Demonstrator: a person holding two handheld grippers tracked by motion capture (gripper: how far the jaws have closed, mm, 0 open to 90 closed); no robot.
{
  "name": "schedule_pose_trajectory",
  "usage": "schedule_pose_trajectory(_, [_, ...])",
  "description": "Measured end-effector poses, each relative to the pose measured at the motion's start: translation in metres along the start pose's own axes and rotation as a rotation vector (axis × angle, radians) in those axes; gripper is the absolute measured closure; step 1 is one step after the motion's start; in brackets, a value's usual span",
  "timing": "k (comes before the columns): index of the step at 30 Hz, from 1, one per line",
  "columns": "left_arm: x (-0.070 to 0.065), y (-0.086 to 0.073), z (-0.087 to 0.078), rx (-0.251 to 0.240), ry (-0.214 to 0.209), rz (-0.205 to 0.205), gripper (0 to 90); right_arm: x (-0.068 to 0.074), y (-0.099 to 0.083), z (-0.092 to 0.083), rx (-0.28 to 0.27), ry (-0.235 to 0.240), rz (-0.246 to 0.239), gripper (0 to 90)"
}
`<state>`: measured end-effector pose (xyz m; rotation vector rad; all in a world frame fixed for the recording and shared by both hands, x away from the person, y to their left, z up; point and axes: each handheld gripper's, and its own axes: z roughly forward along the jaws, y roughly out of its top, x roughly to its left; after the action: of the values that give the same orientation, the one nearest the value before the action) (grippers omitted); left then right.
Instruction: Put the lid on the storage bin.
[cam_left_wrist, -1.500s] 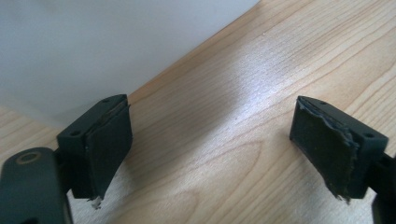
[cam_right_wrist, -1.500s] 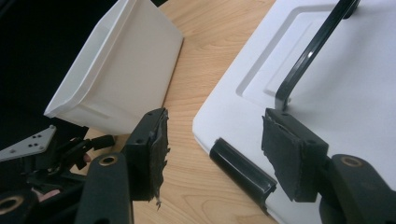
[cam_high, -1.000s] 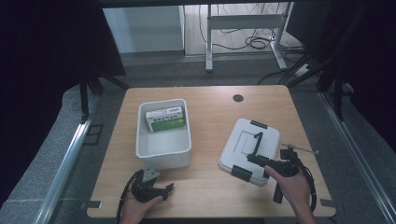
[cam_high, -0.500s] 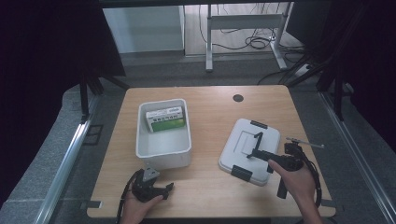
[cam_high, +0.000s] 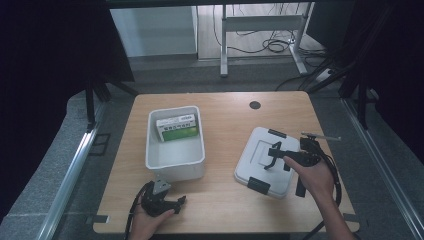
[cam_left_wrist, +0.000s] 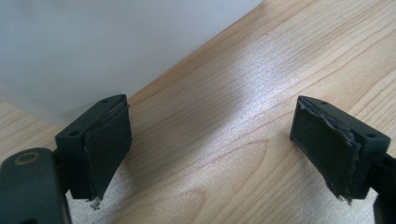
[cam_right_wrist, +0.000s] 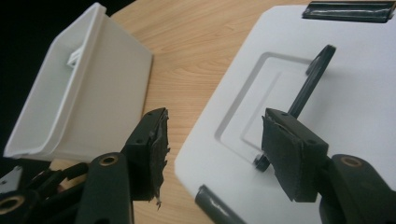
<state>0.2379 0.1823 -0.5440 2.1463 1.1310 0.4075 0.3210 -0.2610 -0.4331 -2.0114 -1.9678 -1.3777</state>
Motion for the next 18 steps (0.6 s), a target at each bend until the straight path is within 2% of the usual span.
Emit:
schedule_pose_trajectory(10, [0.000,0.000,0.000,0.000,0.001,0.000,12.6,-0.010,0.022,0.017,0.072,-0.093,0.046,41.6])
schedule_pose_trajectory(18, [0.000,0.000,0.000,0.001,0.001,-0.001,12.6,-0.019,0.026,0.033,0.140,-0.153,0.074,44.3])
